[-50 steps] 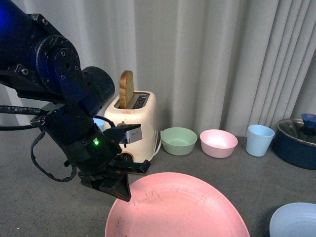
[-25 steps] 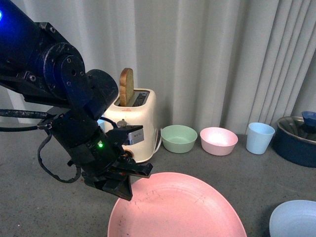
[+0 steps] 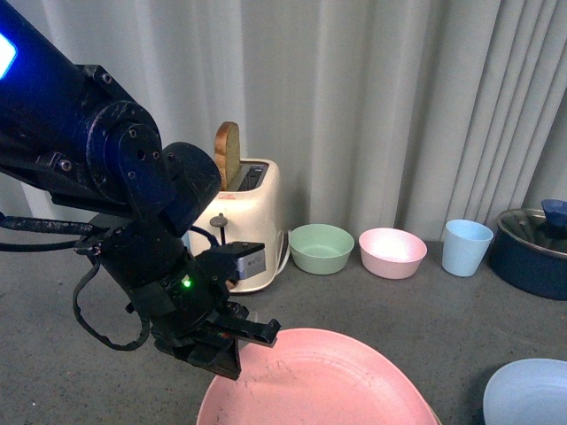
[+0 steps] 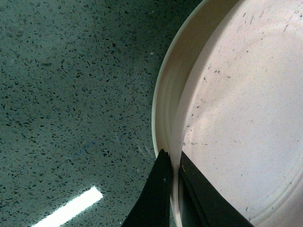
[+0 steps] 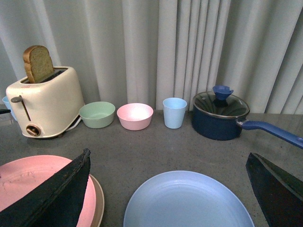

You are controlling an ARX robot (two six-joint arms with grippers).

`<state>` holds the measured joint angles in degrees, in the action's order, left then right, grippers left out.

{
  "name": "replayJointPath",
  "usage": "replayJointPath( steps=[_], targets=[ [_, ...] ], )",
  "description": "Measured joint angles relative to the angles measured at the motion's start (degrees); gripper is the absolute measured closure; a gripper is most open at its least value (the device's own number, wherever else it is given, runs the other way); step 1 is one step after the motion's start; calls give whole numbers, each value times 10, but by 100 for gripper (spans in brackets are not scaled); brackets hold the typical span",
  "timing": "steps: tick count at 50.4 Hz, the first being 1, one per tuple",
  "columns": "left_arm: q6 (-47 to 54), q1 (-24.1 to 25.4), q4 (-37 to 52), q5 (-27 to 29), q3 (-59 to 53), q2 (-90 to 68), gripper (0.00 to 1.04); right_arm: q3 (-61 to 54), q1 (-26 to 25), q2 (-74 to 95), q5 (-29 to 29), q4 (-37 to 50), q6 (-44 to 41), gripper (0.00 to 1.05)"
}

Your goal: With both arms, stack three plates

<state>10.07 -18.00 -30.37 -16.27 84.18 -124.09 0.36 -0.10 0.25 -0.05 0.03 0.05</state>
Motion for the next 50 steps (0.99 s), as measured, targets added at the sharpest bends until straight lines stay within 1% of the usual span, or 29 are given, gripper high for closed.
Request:
replayJointPath(
  steps=[10,15,19,23,25,28,30,33,40,42,45,47,50],
  targets=[
    [-3,-6,7,7,-5,0,100,0,0,0,0,0,0,7],
    [-9,-6,10,7,-4,0,85,0,0,0,0,0,0,7],
    [-13,-4,14,7,-4,0,67,0,0,0,0,0,0,7],
    [-15,-1,15,6,-4,2,56,0,0,0,0,0,0,7],
    [-15,2,15,6,-4,4,49,0,0,0,0,0,0,7],
    [-15,5,15,5,-4,9,42,0,0,0,0,0,0,7],
    [-15,10,16,1,-4,16,35,0,0,0,0,0,0,7],
    [-15,15,20,-4,-4,25,28,0,0,0,0,0,0,7],
    [-9,33,68,-4,-25,79,7,0,0,0,0,0,0,7],
    [-4,38,85,-1,-35,99,5,0,0,0,0,0,0,7],
    [5,45,113,12,-59,137,8,0,0,0,0,0,0,7],
    [16,49,137,28,-80,169,7,0,0,0,0,0,0,7],
    [28,53,163,35,-111,212,7,0,0,0,0,0,0,7]
  ],
)
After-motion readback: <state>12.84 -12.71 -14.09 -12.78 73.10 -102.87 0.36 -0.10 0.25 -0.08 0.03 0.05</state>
